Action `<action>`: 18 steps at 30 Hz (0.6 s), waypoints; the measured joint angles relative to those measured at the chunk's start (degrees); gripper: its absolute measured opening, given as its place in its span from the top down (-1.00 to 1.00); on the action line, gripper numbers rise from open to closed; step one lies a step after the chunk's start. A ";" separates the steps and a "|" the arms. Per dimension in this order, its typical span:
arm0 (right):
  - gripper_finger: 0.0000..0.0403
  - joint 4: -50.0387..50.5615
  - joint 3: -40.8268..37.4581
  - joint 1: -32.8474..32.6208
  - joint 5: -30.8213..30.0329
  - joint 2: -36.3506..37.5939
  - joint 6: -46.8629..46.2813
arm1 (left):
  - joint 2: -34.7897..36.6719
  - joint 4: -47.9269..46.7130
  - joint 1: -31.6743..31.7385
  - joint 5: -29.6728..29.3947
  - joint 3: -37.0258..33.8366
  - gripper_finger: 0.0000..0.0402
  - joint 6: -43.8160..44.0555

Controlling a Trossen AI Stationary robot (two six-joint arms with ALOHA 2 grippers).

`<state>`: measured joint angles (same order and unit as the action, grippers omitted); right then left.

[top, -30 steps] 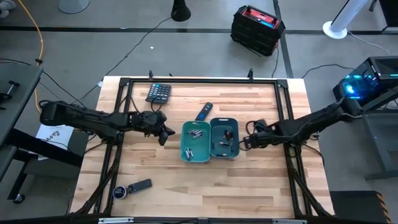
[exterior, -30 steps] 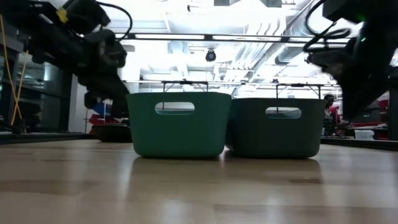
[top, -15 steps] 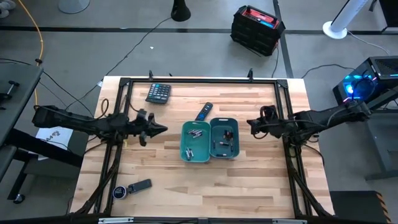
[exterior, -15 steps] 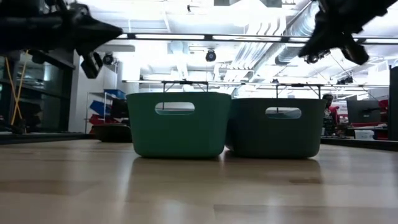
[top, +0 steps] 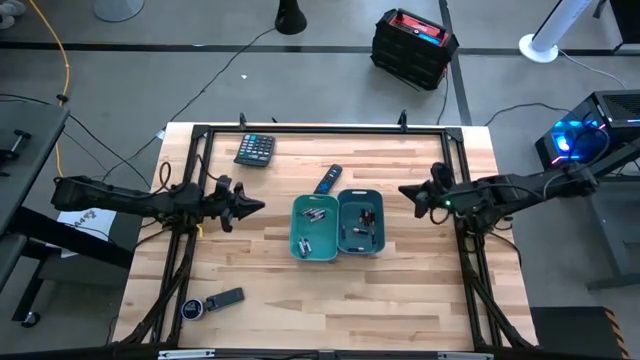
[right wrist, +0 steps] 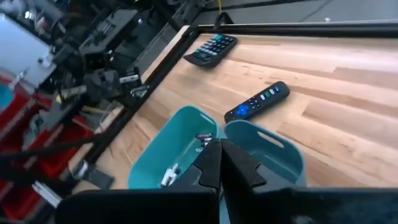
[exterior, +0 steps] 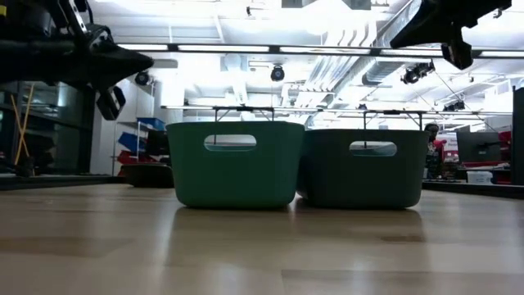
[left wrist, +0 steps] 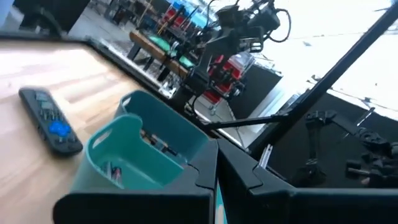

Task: Sort batteries
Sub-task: Return to Home Position

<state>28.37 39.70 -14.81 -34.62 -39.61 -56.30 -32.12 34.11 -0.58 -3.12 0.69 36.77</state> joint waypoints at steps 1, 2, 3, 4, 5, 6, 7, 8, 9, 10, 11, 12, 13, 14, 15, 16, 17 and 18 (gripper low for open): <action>1.00 0.07 -0.20 -0.35 -0.19 0.23 1.02 | -0.02 -0.44 0.00 -0.01 0.00 1.00 1.29; 1.00 0.17 -0.47 -0.64 -0.63 0.38 1.69 | -0.07 -0.72 0.00 0.07 0.00 1.00 3.14; 1.00 0.11 -0.89 -0.87 -1.09 0.50 2.46 | -0.09 -0.73 0.00 0.07 -0.02 1.00 4.57; 1.00 0.13 -1.49 -1.00 -1.20 0.71 3.18 | -0.09 -0.64 0.00 0.07 0.00 1.00 5.35; 1.00 0.13 -2.24 -0.97 -1.17 0.85 4.12 | -0.09 -0.82 0.00 0.07 0.00 1.00 5.86; 1.00 -0.12 -3.05 -0.78 -1.13 1.12 5.11 | -0.09 -1.19 0.00 0.07 0.00 1.00 6.06; 1.00 -0.99 -4.24 -0.36 -0.90 1.51 6.12 | -0.13 -1.56 0.00 0.09 0.00 1.00 6.08; 1.00 -2.82 -5.74 0.33 -0.58 2.07 7.10 | -0.13 -1.63 0.00 0.09 -0.02 1.00 6.08; 1.00 -5.52 -7.51 1.29 0.45 2.86 8.34 | -0.11 -1.60 0.00 0.09 0.00 1.00 6.08; 1.00 -9.04 -9.59 2.50 1.97 3.76 9.94 | -0.11 -1.66 0.00 0.09 0.00 1.00 6.10; 1.00 -13.85 -12.07 3.92 4.19 4.76 11.83 | -0.12 -1.69 0.00 0.09 0.00 1.00 6.10; 1.00 -19.24 -14.74 5.62 7.01 5.71 14.07 | -0.13 -1.73 0.00 0.09 0.00 1.00 6.10; 1.00 -24.66 -17.38 7.56 10.07 6.63 16.11 | -0.11 -1.73 0.00 0.09 0.00 1.00 6.10; 1.00 -29.40 -20.04 9.58 12.94 7.51 17.92 | -0.11 -1.73 0.00 0.11 0.00 1.00 6.10; 1.00 -33.57 -22.52 11.52 15.48 8.22 19.89 | -0.11 -1.77 0.00 0.11 0.00 1.00 6.10; 1.00 -36.86 -24.70 13.25 17.71 8.82 21.58 | -0.11 -1.77 0.00 0.11 0.00 1.00 6.10; 1.00 -39.54 -26.66 14.86 19.65 9.33 23.09 | -0.11 -1.77 0.00 0.12 0.00 1.00 6.10; 1.00 -41.62 -28.43 16.23 21.40 9.78 24.36 | -0.11 -1.77 0.00 0.12 0.00 1.00 6.10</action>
<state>-13.25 11.27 1.42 -13.21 -29.83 -31.94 -32.23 32.34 -0.58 -3.01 0.69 42.87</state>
